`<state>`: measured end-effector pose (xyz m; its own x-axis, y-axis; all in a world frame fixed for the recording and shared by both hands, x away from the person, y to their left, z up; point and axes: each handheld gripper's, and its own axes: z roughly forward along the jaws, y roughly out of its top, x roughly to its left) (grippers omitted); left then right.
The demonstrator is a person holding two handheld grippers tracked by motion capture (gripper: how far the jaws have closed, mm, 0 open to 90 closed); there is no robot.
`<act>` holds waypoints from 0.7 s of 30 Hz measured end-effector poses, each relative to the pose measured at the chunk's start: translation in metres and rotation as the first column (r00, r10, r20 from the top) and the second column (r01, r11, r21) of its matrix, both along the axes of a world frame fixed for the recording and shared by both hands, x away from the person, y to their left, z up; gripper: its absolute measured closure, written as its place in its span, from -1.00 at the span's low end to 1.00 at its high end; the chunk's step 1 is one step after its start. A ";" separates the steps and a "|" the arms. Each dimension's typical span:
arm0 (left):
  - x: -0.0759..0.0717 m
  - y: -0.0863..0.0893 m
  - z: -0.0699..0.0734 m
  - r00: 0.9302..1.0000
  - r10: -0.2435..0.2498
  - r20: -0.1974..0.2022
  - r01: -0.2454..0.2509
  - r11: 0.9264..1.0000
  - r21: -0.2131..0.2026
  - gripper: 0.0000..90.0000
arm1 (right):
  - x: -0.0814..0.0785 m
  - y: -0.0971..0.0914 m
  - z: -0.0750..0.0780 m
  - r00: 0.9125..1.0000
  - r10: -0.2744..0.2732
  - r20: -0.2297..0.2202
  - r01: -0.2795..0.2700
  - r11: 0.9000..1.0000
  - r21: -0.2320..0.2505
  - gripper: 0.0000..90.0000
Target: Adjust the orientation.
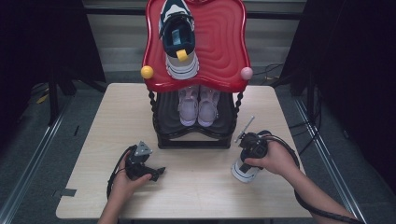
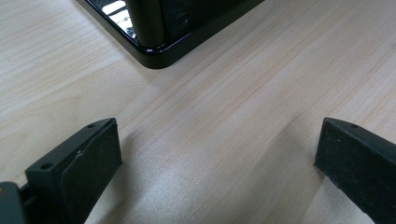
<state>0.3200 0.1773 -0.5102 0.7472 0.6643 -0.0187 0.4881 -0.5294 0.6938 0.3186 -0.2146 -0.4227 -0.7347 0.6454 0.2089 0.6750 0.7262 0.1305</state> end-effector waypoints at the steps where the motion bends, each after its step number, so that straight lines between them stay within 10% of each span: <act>1: 0.000 0.000 0.000 1.000 0.000 0.000 0.000 1.000 0.001 -1.00 | 0.000 0.000 0.000 1.000 -0.001 -0.001 0.001 1.000 -0.003 0.42; 21: 0.000 0.000 0.000 1.000 0.001 0.001 -0.001 1.000 0.001 -1.00 | -0.001 0.005 0.005 0.993 0.116 -0.016 -0.117 0.988 -0.104 0.60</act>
<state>0.3200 0.1772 -0.5103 0.7462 0.6655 -0.0172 0.4880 -0.5294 0.6940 0.3172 -0.2098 -0.4181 -0.8045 0.5741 0.1522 0.5858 0.8092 0.0438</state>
